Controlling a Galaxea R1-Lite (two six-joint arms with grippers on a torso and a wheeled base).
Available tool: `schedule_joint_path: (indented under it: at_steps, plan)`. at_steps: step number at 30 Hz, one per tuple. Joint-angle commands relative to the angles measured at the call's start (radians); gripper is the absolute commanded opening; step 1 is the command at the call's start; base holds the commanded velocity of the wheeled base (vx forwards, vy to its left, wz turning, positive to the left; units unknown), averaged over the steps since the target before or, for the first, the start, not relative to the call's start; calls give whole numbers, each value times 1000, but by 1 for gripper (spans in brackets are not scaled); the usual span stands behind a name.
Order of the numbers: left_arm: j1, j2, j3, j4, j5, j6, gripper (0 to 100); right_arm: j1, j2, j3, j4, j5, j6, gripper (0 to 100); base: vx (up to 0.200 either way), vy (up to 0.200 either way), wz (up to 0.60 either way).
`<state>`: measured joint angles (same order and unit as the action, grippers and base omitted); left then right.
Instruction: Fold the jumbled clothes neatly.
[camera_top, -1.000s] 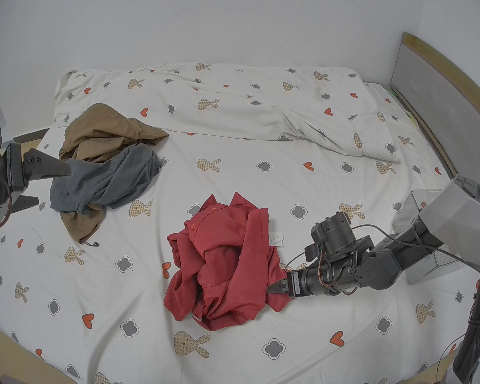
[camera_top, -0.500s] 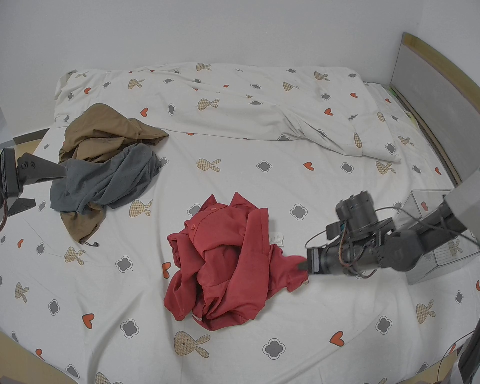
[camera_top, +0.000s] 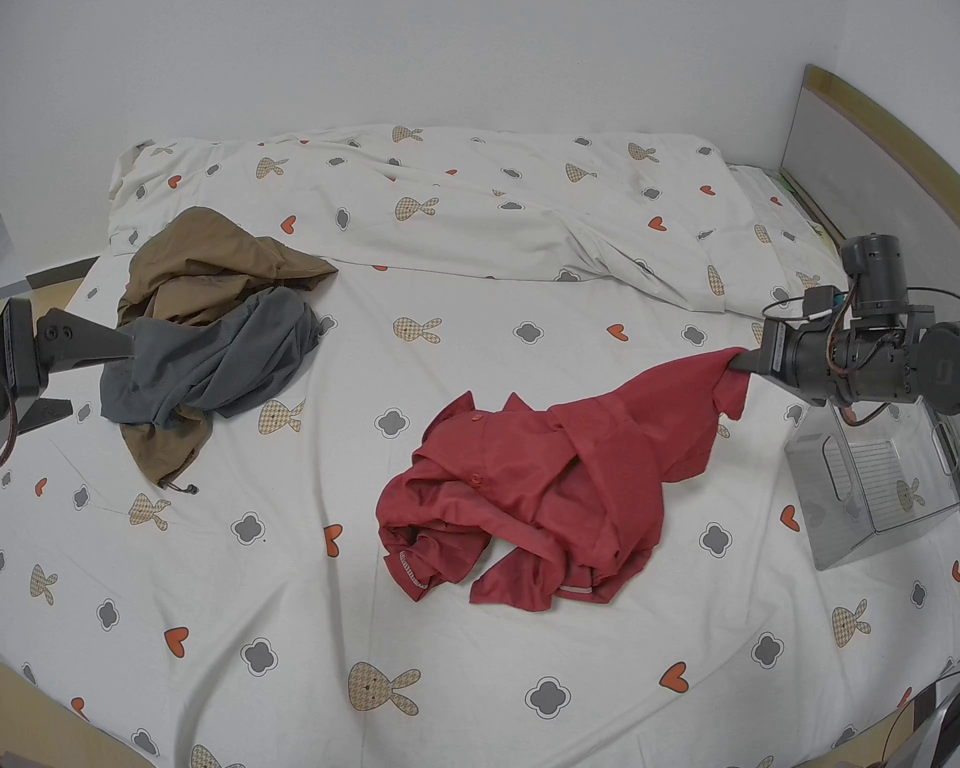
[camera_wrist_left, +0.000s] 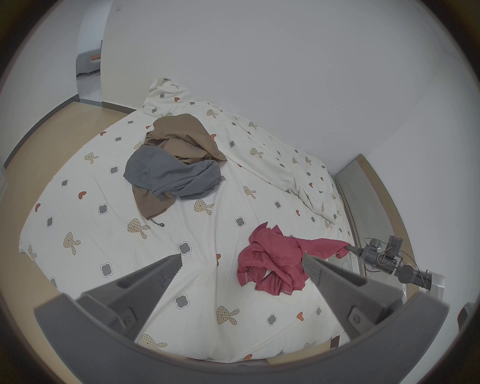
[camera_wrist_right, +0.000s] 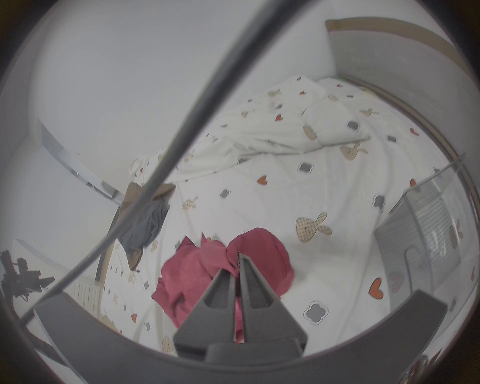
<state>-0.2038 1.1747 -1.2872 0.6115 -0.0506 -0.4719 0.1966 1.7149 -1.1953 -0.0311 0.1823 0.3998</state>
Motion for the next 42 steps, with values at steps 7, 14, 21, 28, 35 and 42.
schedule_joint_path:
  at_steps: [7,14,21,28,35,42]
  plan:
    - [0,5,9,-1,0,-1,100,-57,17,-29,-1,-4,-7,0,0,0,0]
    - [0,14,19,-1,0,1,100,-109,40,-44,-10,-4,-22,100,0,0,0]
    - [0,23,22,-2,-2,1,100,-91,14,62,-12,5,-30,100,0,0,0]
    - [-2,29,28,-2,-2,1,100,119,-11,230,-16,-4,-29,100,0,0,0]
    - [-2,29,28,-2,-2,1,100,196,100,221,-18,-4,-27,100,0,0,0]
    - [-3,29,32,-2,-2,1,100,218,256,187,-41,-95,-29,100,0,0,0]
